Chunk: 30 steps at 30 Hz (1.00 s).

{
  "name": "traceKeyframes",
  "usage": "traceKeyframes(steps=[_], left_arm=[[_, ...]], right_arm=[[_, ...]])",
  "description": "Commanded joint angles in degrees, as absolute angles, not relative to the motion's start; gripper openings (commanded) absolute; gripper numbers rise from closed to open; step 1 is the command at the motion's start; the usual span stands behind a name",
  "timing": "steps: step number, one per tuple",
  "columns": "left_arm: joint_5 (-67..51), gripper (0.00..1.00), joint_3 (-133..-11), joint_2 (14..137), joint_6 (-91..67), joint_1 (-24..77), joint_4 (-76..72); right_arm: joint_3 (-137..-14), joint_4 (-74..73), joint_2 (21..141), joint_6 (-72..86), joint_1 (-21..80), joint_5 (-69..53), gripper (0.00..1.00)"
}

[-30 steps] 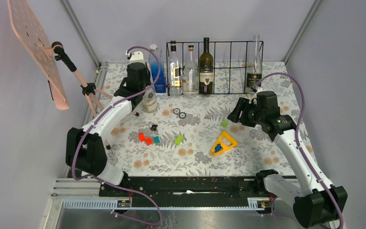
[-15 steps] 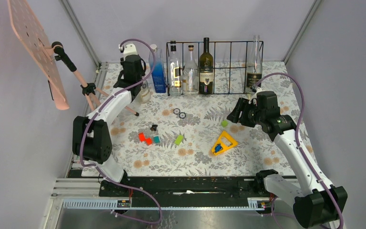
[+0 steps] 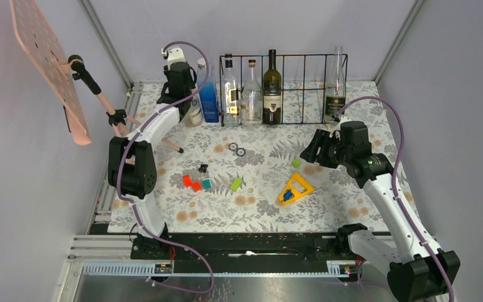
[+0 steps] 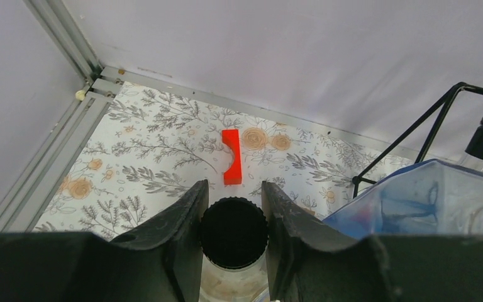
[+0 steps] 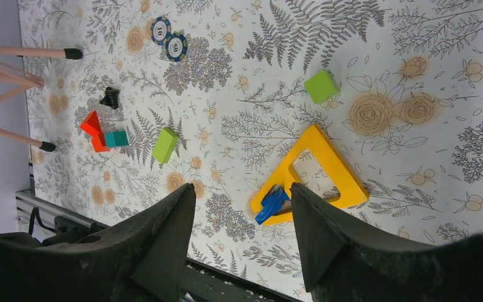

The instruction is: Take the wine bottle off the wine rack

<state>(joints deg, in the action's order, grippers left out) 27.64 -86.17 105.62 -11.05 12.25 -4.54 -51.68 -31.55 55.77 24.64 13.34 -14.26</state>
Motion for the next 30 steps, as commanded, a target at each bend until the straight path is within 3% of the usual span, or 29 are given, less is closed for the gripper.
traceKeyframes(steps=[1,3,9,19,26,30], left_arm=[[25.2,0.0,-91.6,104.4,-13.4,11.6,-15.1],[24.0,0.02,-91.5,104.6,-13.8,11.6,-14.8],[22.2,0.26,-91.6,104.9,-14.7,11.6,-14.1],[18.9,0.31,-93.0,105.8,-16.9,11.6,-12.5],[18.8,0.64,-93.3,105.4,-16.3,11.7,-11.2],[18.6,0.72,-93.1,104.7,-15.9,11.7,-11.0]], right_arm=[[-52.4,-32.6,54.8,24.5,13.5,-14.8,0.64],[-52.5,-32.7,55.0,24.5,13.5,-14.9,0.64],[-52.4,-32.6,55.5,24.4,13.5,-15.0,0.64],[-51.6,-32.5,55.3,24.2,13.5,-14.7,0.65],[-51.5,-32.6,55.5,24.0,13.4,-14.7,0.66],[-51.5,-32.7,55.5,24.0,13.4,-15.0,0.66]])
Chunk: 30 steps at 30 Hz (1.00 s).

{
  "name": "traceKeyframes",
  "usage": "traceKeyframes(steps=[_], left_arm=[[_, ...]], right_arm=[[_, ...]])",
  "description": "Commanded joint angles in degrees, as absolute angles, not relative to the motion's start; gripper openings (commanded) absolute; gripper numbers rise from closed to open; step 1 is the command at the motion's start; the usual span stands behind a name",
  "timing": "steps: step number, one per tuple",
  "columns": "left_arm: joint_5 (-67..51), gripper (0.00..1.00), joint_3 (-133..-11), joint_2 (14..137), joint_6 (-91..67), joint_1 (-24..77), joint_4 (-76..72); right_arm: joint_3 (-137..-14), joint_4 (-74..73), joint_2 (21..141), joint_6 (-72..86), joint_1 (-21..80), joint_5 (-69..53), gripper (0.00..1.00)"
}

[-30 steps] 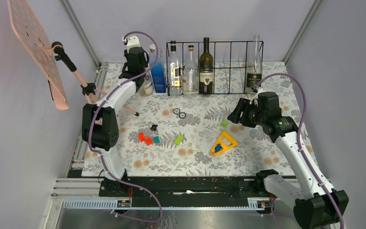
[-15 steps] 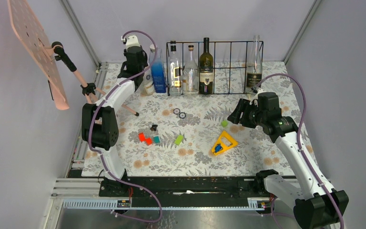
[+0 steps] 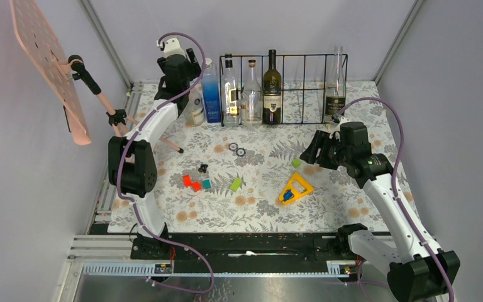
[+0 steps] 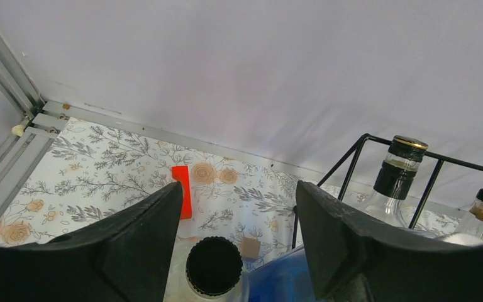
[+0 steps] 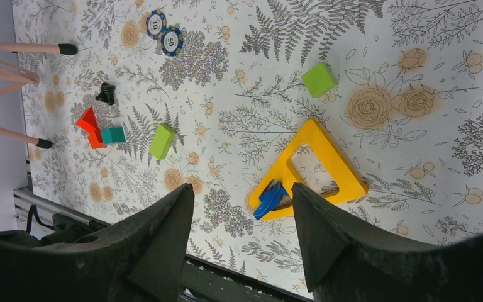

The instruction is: Take the wine bottle off the wine rack

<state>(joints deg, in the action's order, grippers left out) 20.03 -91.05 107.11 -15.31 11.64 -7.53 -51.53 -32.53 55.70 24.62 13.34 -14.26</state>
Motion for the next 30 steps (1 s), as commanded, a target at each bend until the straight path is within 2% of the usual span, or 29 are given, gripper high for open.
traceKeyframes(steps=[1,23,28,30], left_arm=[[18.5,0.72,-93.1,104.5,-15.8,11.6,-11.0],[23.7,0.73,-97.2,97.6,-11.4,11.7,-5.8],[25.9,0.71,-106.4,97.1,-12.8,11.7,11.2],[26.0,0.71,-106.0,95.4,-13.9,11.7,15.4]], right_arm=[[-51.5,-32.6,55.5,24.0,13.4,-15.0,0.66],[-52.6,-32.5,55.0,24.8,13.4,-13.3,0.67],[-53.8,-30.3,55.2,26.1,13.4,-9.0,0.69],[-55.6,-30.3,56.9,26.3,13.4,-8.2,0.7]])
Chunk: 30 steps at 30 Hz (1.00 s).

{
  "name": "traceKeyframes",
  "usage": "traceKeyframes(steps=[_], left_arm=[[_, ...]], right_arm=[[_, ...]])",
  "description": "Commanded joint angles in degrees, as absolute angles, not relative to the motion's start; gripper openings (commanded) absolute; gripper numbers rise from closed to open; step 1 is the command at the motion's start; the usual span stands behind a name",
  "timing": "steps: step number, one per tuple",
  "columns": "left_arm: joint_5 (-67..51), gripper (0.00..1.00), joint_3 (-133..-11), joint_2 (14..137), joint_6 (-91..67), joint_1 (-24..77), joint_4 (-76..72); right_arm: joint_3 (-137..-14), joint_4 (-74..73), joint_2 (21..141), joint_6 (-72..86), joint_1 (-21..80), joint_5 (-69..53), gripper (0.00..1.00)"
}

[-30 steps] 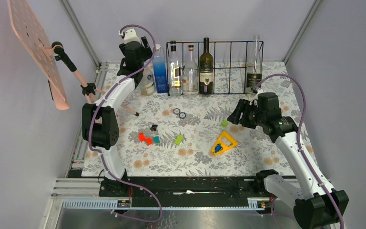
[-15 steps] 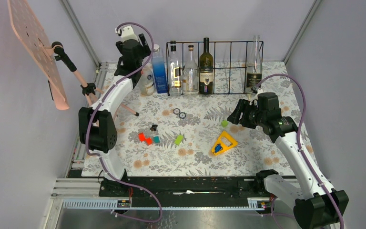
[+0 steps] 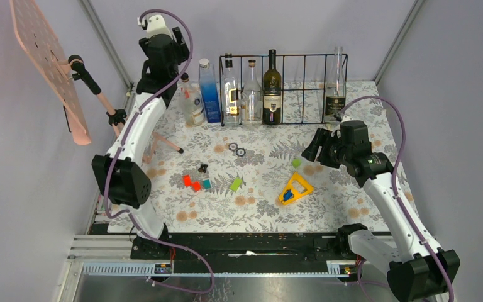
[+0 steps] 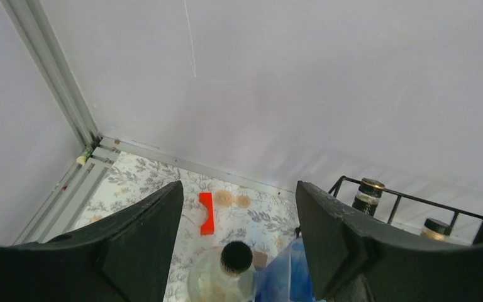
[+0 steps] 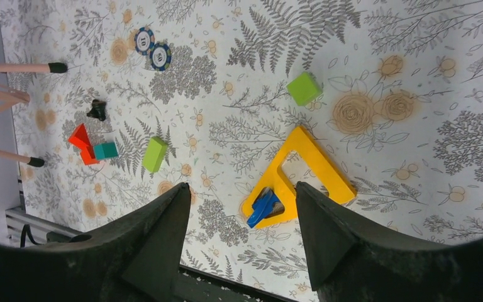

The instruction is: Take the wine bottle off the wine rack

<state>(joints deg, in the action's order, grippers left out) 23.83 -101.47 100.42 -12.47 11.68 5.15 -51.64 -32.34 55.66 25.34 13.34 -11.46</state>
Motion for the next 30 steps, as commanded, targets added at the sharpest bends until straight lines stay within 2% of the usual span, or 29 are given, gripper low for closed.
traceKeyframes(steps=[1,6,10,13,18,22,30], left_arm=[[25.8,0.71,-104.4,93.9,-14.7,11.7,16.3],[23.0,0.71,-91.9,83.7,-18.8,11.7,15.8],[16.5,0.7,-82.1,76.5,-22.6,11.8,16.1],[11.0,0.67,-75.2,73.6,-24.2,13.0,15.7],[8.3,0.67,-65.8,71.0,-23.0,16.7,15.4],[6.4,0.67,-61.8,69.1,-22.1,18.5,14.4],[6.8,0.67,-60.4,69.1,-18.6,22.6,14.4]], right_arm=[[-56.8,-30.3,57.8,26.4,13.5,-7.6,0.7],[-63.3,-30.3,62.6,26.5,13.5,-1.6,0.7],[-70.3,-30.2,67.6,26.3,13.4,5.9,0.71],[-76.9,-30.2,73.2,25.4,13.1,10.7,0.72],[-91.7,-30.4,85.4,22.2,10.9,16.3,0.72],[-104.6,-33.0,95.6,18.1,7.8,16.8,0.72],[-132.4,-43.1,116.8,8.9,1.4,9.1,0.73]])
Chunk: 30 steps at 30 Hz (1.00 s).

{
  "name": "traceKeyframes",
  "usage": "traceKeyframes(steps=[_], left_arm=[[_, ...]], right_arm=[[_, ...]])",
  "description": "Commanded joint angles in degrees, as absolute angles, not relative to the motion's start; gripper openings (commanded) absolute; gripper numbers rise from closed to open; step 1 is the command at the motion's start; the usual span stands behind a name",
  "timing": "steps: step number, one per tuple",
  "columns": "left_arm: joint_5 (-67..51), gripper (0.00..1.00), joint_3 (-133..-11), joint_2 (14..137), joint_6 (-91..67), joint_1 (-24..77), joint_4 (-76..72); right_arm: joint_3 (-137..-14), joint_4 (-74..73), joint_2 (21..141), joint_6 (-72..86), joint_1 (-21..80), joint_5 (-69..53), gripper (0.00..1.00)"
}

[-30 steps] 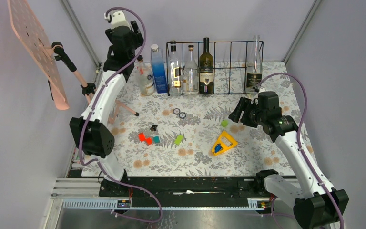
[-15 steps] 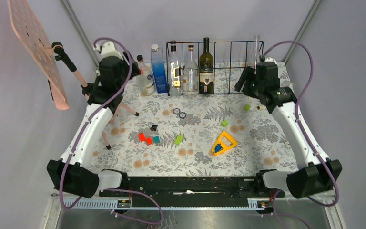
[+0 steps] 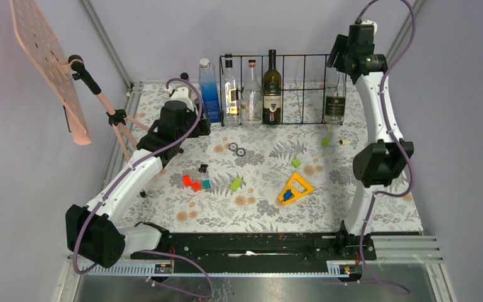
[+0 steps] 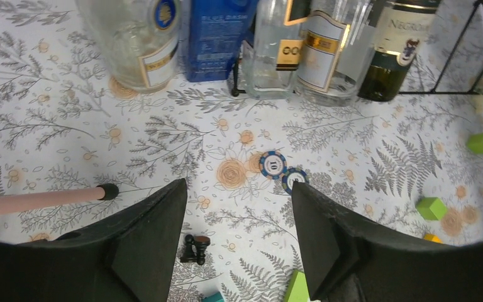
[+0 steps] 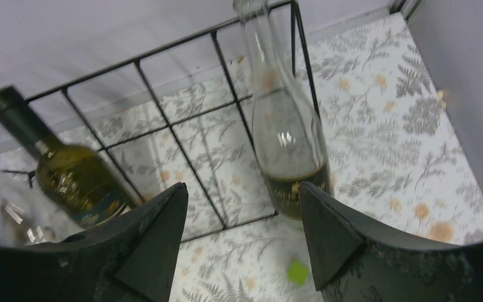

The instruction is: Take the wine bottle off the wine rack

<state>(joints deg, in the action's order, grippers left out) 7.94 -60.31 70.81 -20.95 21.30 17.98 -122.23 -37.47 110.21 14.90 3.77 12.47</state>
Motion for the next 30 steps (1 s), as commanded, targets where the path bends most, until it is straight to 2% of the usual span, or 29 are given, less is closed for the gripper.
traceKeyframes(steps=[1,5,19,30], left_arm=[[7.1,0.67,-60.3,69.3,-18.1,22.9,14.4],[7.7,0.67,-60.6,70.2,-17.8,23.0,15.1],[6.6,0.65,-62.3,71.5,-17.0,23.0,15.2],[6.6,0.65,-62.8,71.5,-16.6,23.0,15.8]], right_arm=[[-134.8,-43.5,119.0,8.0,1.1,8.5,0.72],[-140.0,-40.5,125.1,5.0,0.4,6.8,0.71],[-139.9,-23.3,133.0,-1.6,-0.4,6.8,0.61],[-141.5,-17.0,138.2,-1.5,-1.8,6.8,0.59]])
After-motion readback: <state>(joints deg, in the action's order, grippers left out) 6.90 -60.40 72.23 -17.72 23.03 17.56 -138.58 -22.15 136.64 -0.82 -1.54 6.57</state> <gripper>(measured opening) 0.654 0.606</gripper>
